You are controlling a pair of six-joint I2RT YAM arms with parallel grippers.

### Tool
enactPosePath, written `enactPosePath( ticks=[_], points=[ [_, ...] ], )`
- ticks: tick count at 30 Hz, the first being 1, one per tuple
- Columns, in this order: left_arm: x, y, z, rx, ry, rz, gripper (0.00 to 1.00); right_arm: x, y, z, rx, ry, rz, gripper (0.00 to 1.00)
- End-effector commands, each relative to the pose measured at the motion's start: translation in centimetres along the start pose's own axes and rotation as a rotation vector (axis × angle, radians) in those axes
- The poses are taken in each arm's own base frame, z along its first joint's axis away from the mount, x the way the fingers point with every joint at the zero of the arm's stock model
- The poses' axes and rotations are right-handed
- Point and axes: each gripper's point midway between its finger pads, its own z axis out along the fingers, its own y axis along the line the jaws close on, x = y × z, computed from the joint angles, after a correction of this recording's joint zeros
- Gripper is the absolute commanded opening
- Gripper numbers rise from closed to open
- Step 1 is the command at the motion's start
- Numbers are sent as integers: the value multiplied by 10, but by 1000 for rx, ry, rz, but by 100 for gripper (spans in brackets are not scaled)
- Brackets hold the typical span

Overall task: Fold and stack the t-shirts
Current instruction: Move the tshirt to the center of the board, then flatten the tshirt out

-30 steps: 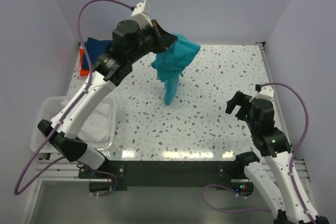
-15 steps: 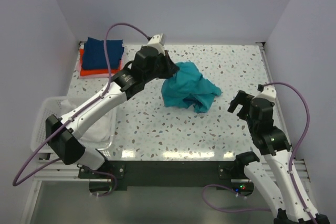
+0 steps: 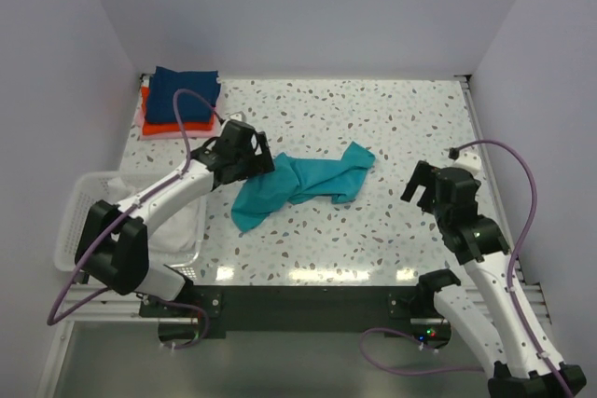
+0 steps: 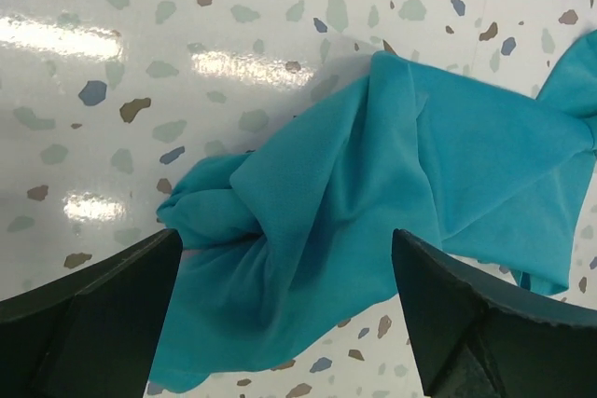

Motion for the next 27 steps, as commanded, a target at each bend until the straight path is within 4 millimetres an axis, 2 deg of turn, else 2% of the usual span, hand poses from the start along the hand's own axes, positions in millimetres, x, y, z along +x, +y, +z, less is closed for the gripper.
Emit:
enactPosePath(
  ticks=[1,5,9,12,17,20,27],
  points=[
    [-19,5,-18,-34,-79,-26,100,-9,4,-3,-13,-17,19,99],
    [-5,20,-25,-77,-43,-38,100,-7,6,-1,-16,-9,15,99],
    [20,37,-35,-116,12,-41,100,-7,8,1,-25,-1,8,99],
    [28,43,-50,-131,3,-36,100,-5,10,4,-28,5,6,99],
    [24,52,-75,-137,-44,-40,100,-4,12,7,-35,17,-2,99],
    [45,61,-78,-146,9,-32,100,-3,12,9,-30,24,-5,99],
    [92,55,-73,-81,89,-48,100,-2,13,9,-34,24,-5,99]
  ],
)
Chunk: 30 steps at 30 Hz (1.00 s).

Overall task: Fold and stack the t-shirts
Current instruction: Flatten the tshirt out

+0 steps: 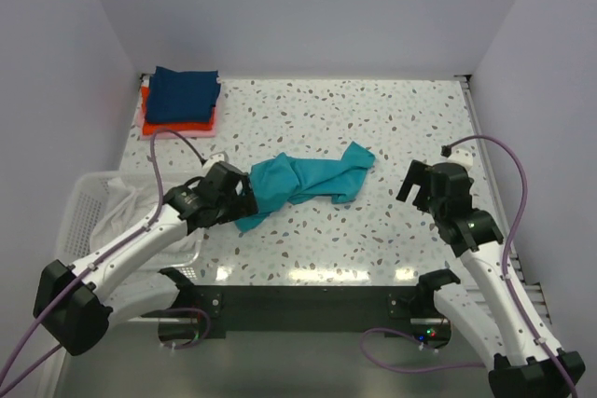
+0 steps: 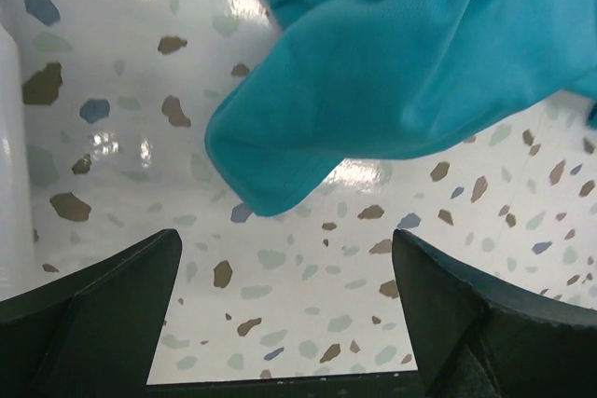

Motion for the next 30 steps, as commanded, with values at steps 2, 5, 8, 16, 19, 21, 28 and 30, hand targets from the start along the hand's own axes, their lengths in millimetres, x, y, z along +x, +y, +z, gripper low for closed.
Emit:
enactPosePath(
  ticks=[2,5,8,16,19,21,28,30],
  points=[
    [29,-6,8,40,63,-36,100,-14,5,-1,-17,-44,14,99],
    [40,3,21,9,75,-52,95,-14,5,-1,-16,-45,15,99],
    [39,6,30,-21,62,-47,84,-14,6,-2,-20,-44,13,99],
    [37,10,50,-95,52,-53,74,-13,5,-2,-20,-43,13,99],
    [39,9,55,-102,63,-53,66,-14,5,-2,-16,-46,12,99],
    [42,11,58,-107,69,-47,59,-14,4,-2,-11,-42,12,99],
    [52,12,68,-99,98,-30,36,-13,6,1,-12,-34,7,99],
    [54,15,72,-111,105,-30,32,-13,10,3,-33,-33,2,99]
  ],
)
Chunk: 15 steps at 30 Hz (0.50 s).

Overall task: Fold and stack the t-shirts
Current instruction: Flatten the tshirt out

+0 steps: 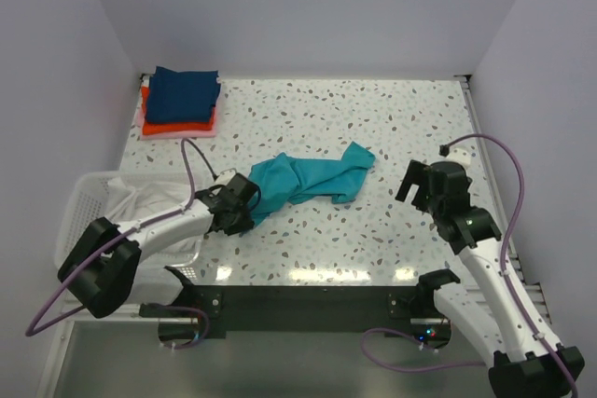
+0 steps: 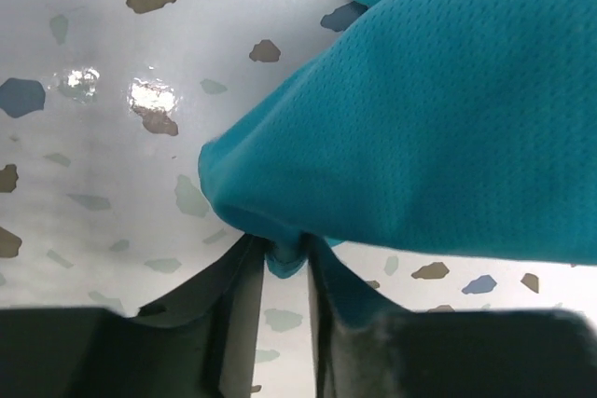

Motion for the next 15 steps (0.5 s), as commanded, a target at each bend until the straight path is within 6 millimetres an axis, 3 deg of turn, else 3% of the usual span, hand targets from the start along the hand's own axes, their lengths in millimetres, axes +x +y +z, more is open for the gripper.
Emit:
enactPosePath(
  ticks=[1,6,7,9,11,12,14,15],
  points=[
    [-4,-2,8,7,-18,-7,28,-19,17,0,-75,-59,9,99],
    [-7,4,13,-8,-21,-15,10,-21,48,9,-210,-28,-34,99],
    [-8,5,13,-7,-21,-18,0,-25,56,12,-245,-33,-39,99],
    [-10,4,14,7,-27,-12,0,-24,74,19,-311,0,-53,99],
    [-9,3,16,19,-31,-9,0,-47,93,23,-367,-46,-41,99],
    [-10,1,16,27,-35,-8,0,-45,99,37,-357,-16,-52,99],
    [-10,0,15,37,-33,2,0,-67,119,46,-380,-47,-82,99],
    [-11,-1,14,44,-38,3,0,-55,122,65,-350,18,-137,99]
  ],
)
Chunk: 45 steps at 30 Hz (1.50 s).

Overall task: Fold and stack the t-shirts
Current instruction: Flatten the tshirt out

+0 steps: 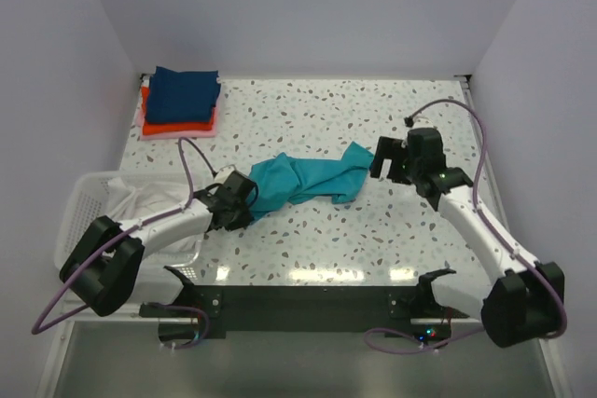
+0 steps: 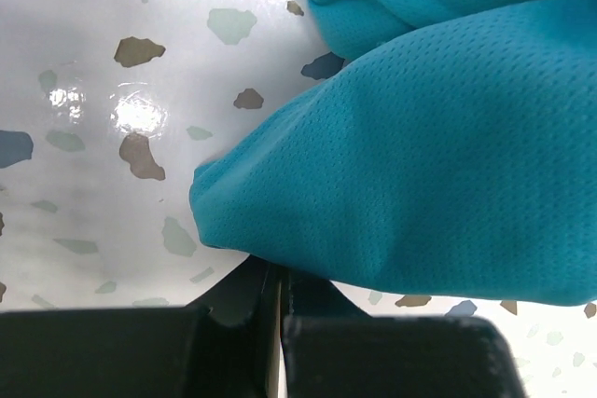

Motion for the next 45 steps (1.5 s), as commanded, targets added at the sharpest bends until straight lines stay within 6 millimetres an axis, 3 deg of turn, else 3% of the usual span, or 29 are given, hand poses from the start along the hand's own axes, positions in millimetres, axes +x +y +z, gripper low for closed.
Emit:
enactPosePath(
  ticks=[1,3,4,5,6,7,8,10,13,17,24,33,39,45],
  points=[
    [2,4,2,11,-5,26,0,-72,46,20,-91,-118,-104,99],
    [-2,3,-1,23,-25,27,0,-77,50,36,-34,-103,-166,99],
    [-2,3,-2,29,-30,29,0,-69,47,60,-2,-57,-201,99],
    [-4,1,-4,42,-35,31,0,-86,52,66,6,-86,-203,99],
    [-5,-1,-6,53,-41,31,0,-90,49,77,47,-82,-209,99],
    [-7,-3,-7,62,-44,31,0,-76,44,97,77,-5,-228,99],
    [-7,-3,-8,63,-43,34,0,-94,53,102,72,-24,-225,99],
    [-8,-3,-10,63,-50,37,0,-95,57,128,84,1,-231,99],
    [-8,-1,-10,57,-52,38,0,-98,55,148,139,23,-231,97],
    [-8,-1,-12,55,-47,36,0,-73,47,187,181,108,-237,89],
    [-9,1,-12,41,-51,33,0,-46,48,210,181,173,-259,80],
    [-9,4,-12,25,-52,25,0,-20,38,217,208,216,-271,64],
    [-11,7,-14,16,-64,15,0,-10,32,218,227,232,-266,46],
    [-15,4,-17,24,-73,12,0,-11,36,215,210,214,-231,14]
  ],
)
